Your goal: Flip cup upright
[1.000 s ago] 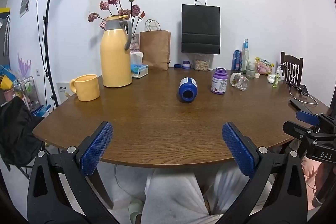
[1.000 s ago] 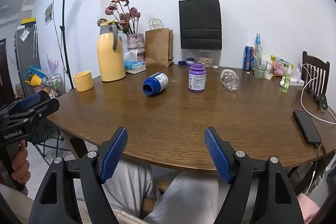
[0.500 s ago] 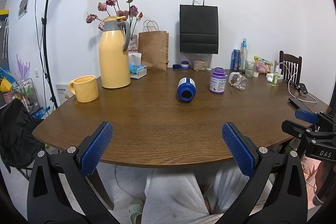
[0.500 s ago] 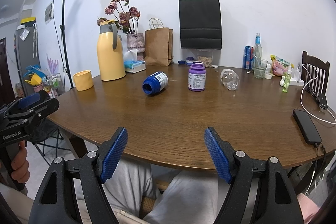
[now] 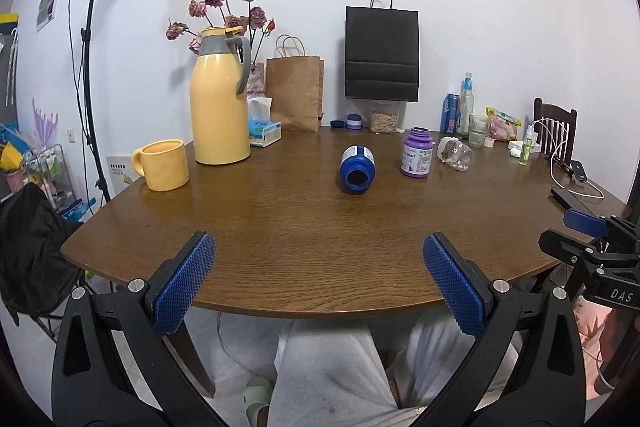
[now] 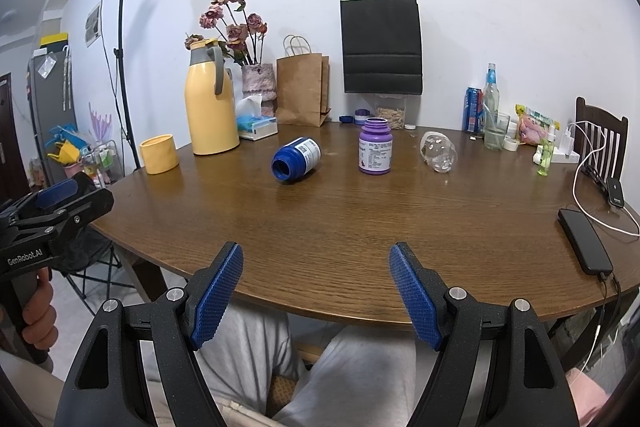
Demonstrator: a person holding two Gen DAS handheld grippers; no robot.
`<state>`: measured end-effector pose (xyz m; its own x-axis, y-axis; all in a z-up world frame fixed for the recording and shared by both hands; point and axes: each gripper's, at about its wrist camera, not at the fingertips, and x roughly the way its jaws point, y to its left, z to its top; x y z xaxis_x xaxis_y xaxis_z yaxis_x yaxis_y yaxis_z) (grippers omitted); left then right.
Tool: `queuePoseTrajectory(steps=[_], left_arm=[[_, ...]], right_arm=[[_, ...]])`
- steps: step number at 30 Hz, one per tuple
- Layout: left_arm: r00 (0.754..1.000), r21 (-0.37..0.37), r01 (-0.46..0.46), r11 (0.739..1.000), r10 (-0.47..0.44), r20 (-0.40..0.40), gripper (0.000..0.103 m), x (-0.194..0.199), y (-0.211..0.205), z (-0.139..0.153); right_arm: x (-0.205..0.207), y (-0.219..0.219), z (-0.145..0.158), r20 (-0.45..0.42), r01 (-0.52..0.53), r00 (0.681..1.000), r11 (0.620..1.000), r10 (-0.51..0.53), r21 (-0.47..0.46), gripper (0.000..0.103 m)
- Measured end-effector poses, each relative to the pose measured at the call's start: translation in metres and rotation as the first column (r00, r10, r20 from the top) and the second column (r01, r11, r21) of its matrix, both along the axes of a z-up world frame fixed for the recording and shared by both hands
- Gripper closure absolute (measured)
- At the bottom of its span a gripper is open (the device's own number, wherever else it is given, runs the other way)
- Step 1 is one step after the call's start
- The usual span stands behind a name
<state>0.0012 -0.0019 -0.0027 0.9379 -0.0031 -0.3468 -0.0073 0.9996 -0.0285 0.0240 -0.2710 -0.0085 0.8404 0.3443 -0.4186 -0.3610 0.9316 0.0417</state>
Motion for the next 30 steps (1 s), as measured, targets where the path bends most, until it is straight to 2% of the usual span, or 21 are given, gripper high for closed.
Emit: queuePoseTrajectory(steps=[30], left_arm=[[1.0, 0.0, -0.001, 1.0, 0.001, 0.001, 0.0, 0.0006, 0.0006, 0.0013]], right_arm=[[-0.0022, -0.0008, 0.0032, 0.013, -0.01, 1.0, 1.0, 0.01, 0.002, 0.023]])
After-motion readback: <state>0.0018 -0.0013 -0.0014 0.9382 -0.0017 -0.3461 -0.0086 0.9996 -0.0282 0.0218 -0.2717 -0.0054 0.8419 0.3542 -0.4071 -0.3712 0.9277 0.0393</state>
